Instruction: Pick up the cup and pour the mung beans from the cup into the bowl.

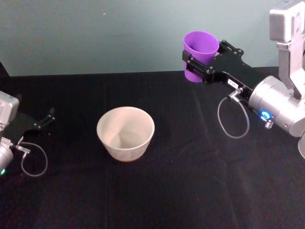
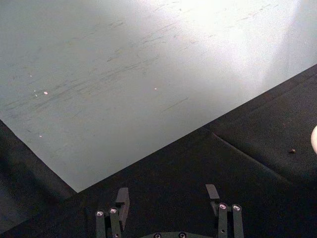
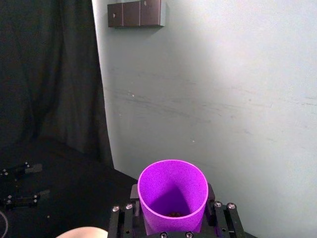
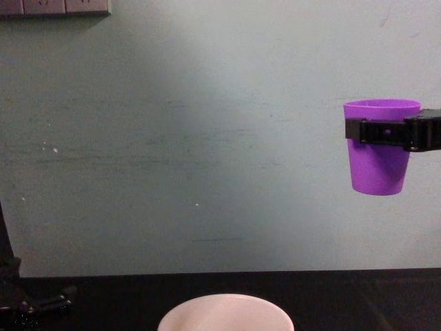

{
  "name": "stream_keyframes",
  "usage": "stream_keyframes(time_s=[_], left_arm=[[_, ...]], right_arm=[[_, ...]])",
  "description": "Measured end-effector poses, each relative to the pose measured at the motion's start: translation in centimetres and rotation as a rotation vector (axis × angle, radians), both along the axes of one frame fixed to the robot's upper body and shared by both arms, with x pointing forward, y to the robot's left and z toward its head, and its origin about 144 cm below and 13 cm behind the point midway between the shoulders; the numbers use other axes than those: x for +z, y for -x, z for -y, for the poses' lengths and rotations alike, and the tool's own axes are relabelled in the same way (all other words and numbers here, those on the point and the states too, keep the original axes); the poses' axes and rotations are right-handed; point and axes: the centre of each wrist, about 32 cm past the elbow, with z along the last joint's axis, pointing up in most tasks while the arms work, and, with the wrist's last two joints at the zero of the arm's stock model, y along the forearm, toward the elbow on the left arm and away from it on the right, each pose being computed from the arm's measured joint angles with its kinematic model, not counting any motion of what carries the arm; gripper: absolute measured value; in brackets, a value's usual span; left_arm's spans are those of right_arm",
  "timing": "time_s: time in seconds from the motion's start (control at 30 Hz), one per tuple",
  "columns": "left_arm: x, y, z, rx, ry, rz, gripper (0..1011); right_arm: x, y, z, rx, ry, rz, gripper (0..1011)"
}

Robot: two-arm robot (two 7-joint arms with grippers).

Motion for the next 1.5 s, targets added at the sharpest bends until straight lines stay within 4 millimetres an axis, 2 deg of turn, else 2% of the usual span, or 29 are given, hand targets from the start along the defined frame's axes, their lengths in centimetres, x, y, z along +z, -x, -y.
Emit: stream_keyframes(time_s=[1.5], left_arm=[[0.00,0.00,0.00,0.000,0.000,0.000,1000]], right_arm=[[0.00,0.00,0.00,0.000,0.000,0.000,735]])
